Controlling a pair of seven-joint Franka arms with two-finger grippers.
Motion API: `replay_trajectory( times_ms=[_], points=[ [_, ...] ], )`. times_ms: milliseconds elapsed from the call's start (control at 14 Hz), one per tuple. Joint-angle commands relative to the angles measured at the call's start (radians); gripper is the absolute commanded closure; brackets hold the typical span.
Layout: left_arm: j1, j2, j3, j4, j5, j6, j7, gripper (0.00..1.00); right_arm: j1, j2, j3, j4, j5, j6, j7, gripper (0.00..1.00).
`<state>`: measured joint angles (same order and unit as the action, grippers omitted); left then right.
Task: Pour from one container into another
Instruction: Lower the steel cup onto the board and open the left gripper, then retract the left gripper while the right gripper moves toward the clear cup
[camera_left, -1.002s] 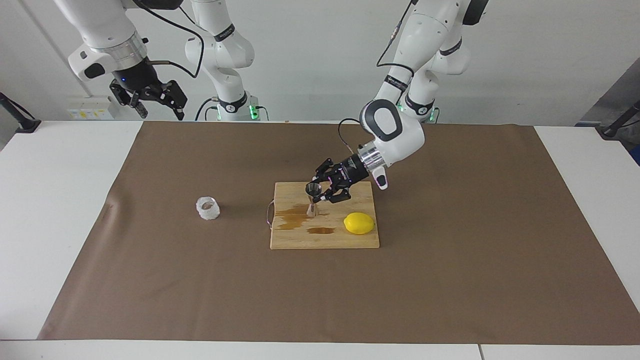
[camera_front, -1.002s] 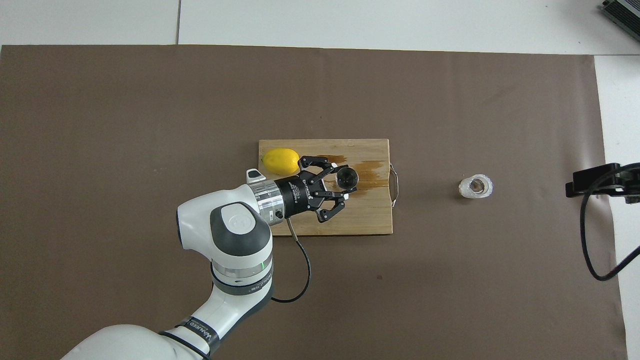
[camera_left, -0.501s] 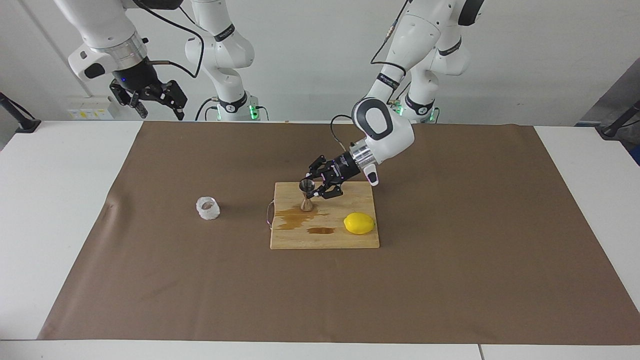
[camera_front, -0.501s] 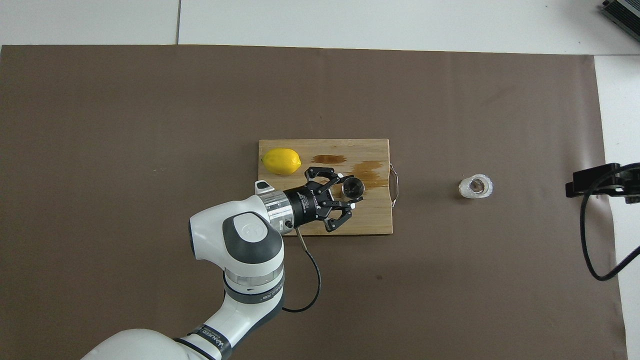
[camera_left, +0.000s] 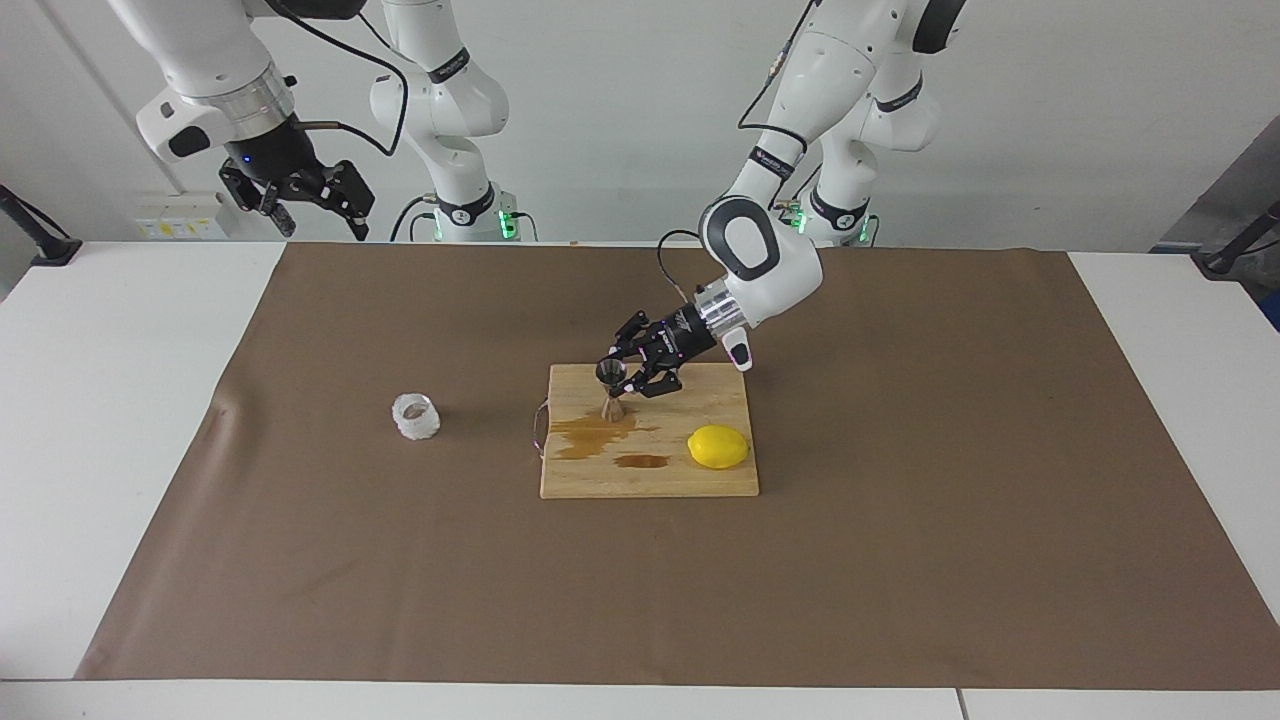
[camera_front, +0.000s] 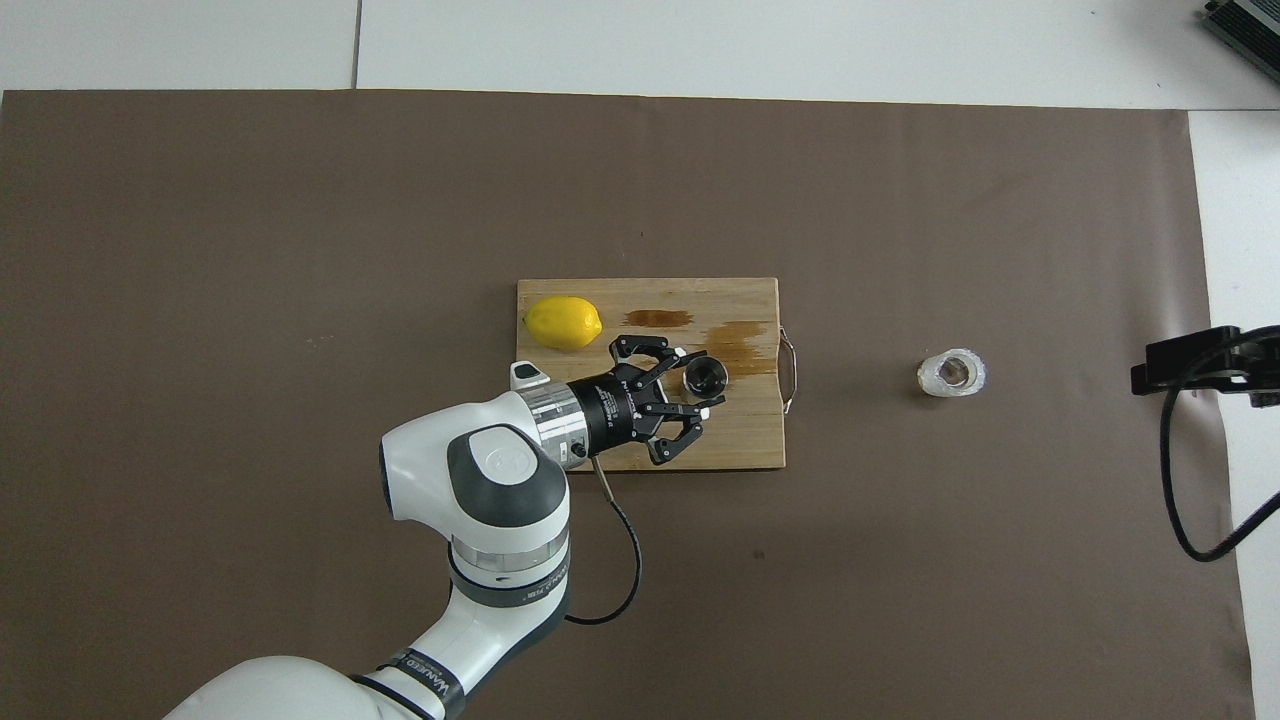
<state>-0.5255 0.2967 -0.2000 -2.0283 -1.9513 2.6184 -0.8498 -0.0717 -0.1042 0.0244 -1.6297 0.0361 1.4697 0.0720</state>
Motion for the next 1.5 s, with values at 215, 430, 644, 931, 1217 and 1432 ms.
replay_trajectory(
  times_ms=[215, 430, 644, 931, 1217, 1432],
  points=[
    [-0.005, -0.007, 0.013, -0.003, -0.02, 0.014, 0.034, 0.13, -0.013, -0.019, 0.005, -0.018, 0.01, -0.002, -0.008, 0.0],
    [-0.004, -0.007, 0.013, 0.0, -0.012, 0.022, 0.034, 0.0, -0.013, -0.019, 0.005, -0.018, 0.01, -0.002, -0.008, 0.0],
    [-0.004, -0.01, 0.014, 0.006, 0.053, 0.048, 0.025, 0.0, -0.013, -0.019, 0.005, -0.018, 0.01, -0.002, -0.008, 0.0],
    [0.015, -0.039, 0.014, -0.018, 0.143, 0.037, 0.018, 0.0, -0.014, -0.019, 0.0, -0.018, 0.01, -0.002, -0.009, 0.0],
    [0.016, -0.06, 0.014, -0.064, 0.221, 0.008, 0.018, 0.0, -0.014, -0.02, -0.001, -0.024, 0.013, 0.0, -0.029, 0.0],
    [0.054, -0.085, 0.017, -0.099, 0.316, -0.053, 0.009, 0.0, -0.011, -0.043, -0.003, -0.076, 0.016, 0.038, -0.225, 0.0]
  ],
)
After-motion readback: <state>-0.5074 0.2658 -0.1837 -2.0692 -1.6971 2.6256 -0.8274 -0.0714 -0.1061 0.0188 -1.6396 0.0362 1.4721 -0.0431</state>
